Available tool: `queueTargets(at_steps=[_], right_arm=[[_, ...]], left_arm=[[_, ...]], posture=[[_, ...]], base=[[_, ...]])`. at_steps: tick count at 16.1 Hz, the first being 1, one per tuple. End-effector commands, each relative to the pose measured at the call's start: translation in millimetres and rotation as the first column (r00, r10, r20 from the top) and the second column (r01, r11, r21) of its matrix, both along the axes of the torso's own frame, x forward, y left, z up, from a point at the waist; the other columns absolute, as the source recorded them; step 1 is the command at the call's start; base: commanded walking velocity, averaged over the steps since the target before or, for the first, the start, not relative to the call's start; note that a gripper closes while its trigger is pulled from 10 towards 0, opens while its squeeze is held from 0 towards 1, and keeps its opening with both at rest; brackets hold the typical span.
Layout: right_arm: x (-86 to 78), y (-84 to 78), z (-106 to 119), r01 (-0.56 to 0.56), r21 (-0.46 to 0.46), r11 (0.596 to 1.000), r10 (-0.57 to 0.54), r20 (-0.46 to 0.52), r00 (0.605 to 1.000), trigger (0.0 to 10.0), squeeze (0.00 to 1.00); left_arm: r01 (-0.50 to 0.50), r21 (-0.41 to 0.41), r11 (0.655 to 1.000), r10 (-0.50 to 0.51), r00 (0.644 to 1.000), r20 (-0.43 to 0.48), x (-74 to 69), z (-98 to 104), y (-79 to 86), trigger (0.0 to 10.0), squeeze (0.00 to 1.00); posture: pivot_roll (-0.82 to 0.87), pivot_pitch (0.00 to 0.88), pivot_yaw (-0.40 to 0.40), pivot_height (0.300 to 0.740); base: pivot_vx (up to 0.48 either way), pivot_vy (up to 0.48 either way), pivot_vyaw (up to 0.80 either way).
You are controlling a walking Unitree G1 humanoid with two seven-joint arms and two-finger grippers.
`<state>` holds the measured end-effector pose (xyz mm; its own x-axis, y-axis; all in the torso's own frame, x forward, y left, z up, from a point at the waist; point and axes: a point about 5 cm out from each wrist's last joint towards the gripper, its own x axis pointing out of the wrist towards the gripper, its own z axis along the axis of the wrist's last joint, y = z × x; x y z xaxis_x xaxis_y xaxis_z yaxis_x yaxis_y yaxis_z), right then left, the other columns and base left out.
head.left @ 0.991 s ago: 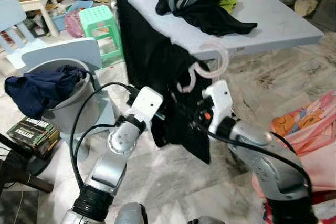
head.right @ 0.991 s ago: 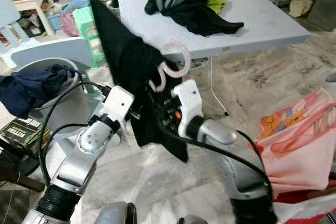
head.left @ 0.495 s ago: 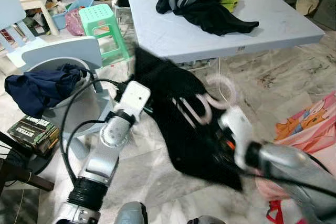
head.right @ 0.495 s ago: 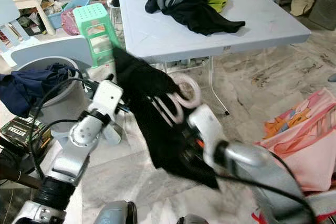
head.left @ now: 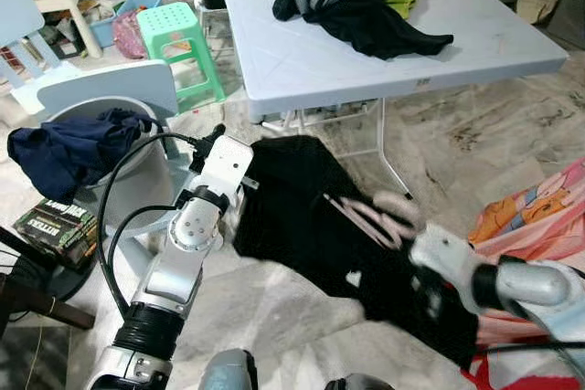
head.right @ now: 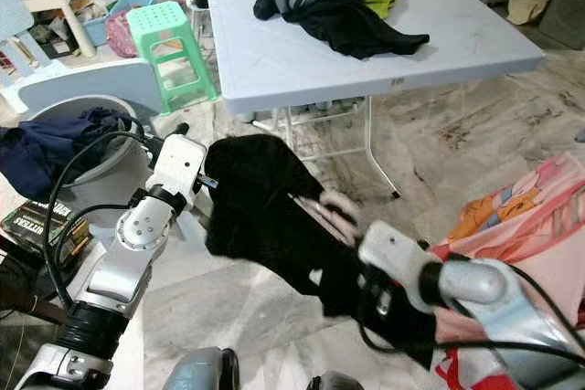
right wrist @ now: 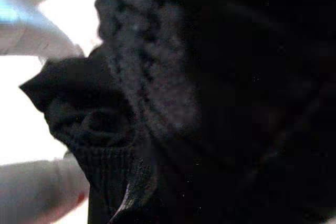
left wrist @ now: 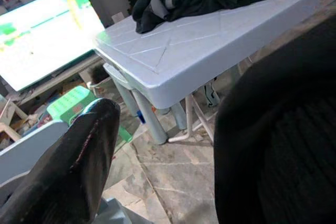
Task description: Hang hanger
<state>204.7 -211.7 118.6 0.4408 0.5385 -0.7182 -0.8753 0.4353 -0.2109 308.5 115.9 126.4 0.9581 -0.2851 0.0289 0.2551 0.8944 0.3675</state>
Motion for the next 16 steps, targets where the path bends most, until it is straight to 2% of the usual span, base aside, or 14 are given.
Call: queueTargets(at_steps=[1,3,4,5,6,9,11,14,16], right_arm=[[-2.7,-13.4,-4,0.000,-0.065,0.998,-0.002,-0.029,1.000,10.0,0.00],[0.3,-26.1,-3,-0.011,-0.115,0.993,0.010,-0.004,1.000,10.0,0.00],[1.7,-27.0,-3,-0.006,-0.116,0.993,0.006,0.004,1.000,10.0,0.00],[1.6,-25.7,-3,-0.012,-0.108,0.994,0.013,0.006,1.000,10.0,0.00],[0.6,-24.0,-3,-0.024,-0.102,0.994,0.024,0.005,1.000,10.0,0.00],[-3.6,-24.2,-4,-0.064,-0.101,0.993,0.064,-0.008,0.998,10.0,0.00],[-3.4,-32.5,0,-0.082,-0.101,0.992,0.082,-0.006,0.997,10.0,0.00],[2.4,-51.7,24,-0.077,-0.073,0.994,0.080,0.034,0.996,10.0,0.00],[-0.1,-53.5,36,-0.101,-0.007,0.995,0.101,0.026,0.995,10.0,0.00]], left_arm=[[-0.079,-0.019,0.997,0.079,0.996,0.042,5.9,10,15.7,10.0,0.00],[-0.059,-0.044,0.997,0.059,0.998,0.017,5.8,6,14.4,10.0,0.00],[-0.041,-0.053,0.998,0.041,0.999,0.007,5.6,6,12.8,10.0,0.00],[-0.011,-0.095,0.995,0.011,1.000,0.001,3.6,6,9.8,4.5,0.00],[-0.003,-0.117,0.993,0.002,1.000,-0.007,2.8,6,8.7,0.0,0.00],[-0.001,-0.114,0.993,0.000,1.000,-0.005,1.1,6,10.4,0.0,0.00],[-0.007,-0.114,0.993,0.006,1.000,-0.008,1.5,6,14.2,0.0,0.00],[-0.016,-0.128,0.992,0.013,1.000,-0.024,2.4,4,18.6,0.0,0.00],[-0.015,-0.132,0.991,0.010,0.999,-0.033,3.5,3,19.0,0.0,0.00]], posture=[[-0.03,0.095,0.021,0.740],[-0.03,0.095,0.021,0.740],[-0.03,0.095,0.021,0.740],[-0.04,0.097,0.022,0.740],[-0.04,0.097,0.022,0.740],[-0.03,0.099,0.022,0.740],[-0.03,0.099,0.022,0.740],[-0.04,0.099,0.021,0.740],[-0.04,0.097,0.022,0.740]], base=[[0.000,0.000,0.00],[0.000,0.000,0.00],[0.000,0.000,0.00],[0.000,0.000,0.00],[0.000,0.000,0.00],[0.000,0.000,0.00],[0.000,0.000,0.00],[0.000,0.000,0.00],[0.000,0.000,0.00]])
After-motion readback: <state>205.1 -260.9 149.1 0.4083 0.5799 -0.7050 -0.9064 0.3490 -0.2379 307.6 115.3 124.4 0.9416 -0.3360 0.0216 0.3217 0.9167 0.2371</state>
